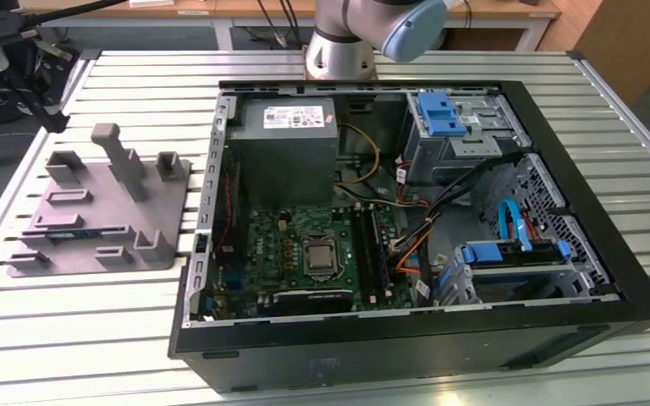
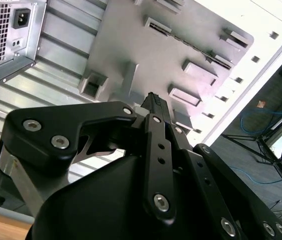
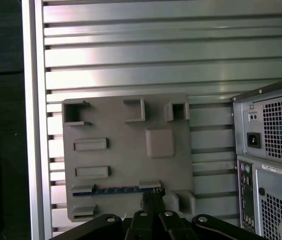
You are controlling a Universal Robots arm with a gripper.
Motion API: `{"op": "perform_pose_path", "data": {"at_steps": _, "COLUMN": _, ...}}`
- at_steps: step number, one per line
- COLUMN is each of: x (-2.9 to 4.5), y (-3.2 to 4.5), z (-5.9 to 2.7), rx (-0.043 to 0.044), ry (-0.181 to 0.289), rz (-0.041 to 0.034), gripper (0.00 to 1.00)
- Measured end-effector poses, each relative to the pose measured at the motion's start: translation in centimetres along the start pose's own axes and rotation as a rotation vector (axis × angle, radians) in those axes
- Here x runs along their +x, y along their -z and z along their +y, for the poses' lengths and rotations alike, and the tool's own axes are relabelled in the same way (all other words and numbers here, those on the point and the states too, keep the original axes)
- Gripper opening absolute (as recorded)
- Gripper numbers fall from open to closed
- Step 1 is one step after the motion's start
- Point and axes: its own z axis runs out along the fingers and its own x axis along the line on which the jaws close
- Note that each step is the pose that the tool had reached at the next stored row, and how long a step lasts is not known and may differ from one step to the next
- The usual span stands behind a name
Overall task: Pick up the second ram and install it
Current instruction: 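Reach for the second ram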
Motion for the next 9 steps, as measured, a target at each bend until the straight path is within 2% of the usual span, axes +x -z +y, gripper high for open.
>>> {"op": "perform_pose_path", "data": {"at_steps": 9, "x": 0.86, "y": -0.37, "z": -0.15, "rx": -0.0001, "ry": 0.0, "rz": -0.0001, "gripper": 0.1}}
